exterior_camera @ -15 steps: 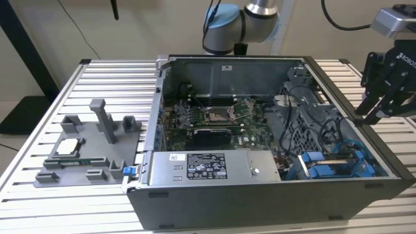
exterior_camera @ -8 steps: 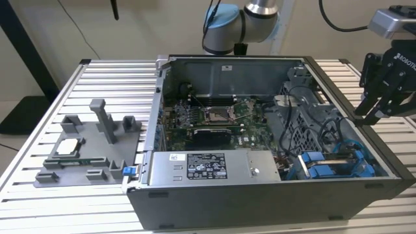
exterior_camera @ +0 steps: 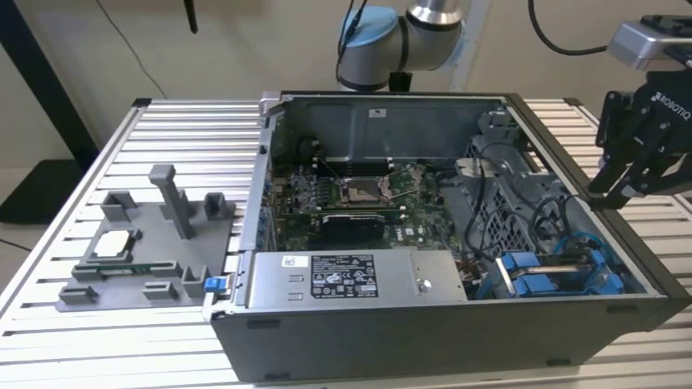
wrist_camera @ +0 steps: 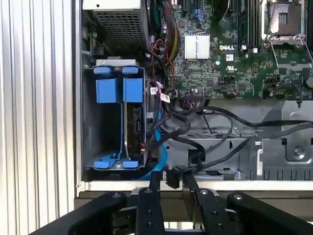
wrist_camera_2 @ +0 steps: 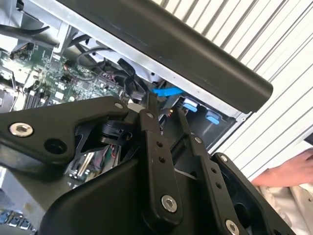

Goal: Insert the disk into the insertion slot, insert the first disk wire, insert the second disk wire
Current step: 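Insert the second disk wire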

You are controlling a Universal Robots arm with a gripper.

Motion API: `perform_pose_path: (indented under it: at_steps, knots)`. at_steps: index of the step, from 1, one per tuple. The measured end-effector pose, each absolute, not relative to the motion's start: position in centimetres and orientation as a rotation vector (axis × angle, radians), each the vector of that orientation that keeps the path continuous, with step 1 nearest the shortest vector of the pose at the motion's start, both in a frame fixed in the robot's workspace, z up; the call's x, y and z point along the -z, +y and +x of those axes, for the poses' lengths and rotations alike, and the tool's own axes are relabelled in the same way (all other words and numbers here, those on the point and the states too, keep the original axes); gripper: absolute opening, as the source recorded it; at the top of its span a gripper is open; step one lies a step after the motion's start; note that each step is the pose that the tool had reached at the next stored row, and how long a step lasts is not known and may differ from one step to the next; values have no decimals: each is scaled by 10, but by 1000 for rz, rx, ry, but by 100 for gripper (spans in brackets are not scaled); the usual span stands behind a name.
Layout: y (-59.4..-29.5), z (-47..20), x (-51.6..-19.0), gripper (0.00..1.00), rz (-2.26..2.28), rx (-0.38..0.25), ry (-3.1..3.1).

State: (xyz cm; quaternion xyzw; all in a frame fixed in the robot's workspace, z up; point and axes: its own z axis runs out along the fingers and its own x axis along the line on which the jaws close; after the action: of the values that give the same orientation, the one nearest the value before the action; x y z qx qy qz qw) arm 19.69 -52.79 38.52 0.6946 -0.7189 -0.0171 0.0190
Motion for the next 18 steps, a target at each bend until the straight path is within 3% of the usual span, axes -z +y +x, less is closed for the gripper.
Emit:
perform_pose_path:
  at_steps: [18]
  knots:
    - [-528, 197, -375, 100, 2171, 24, -2244]
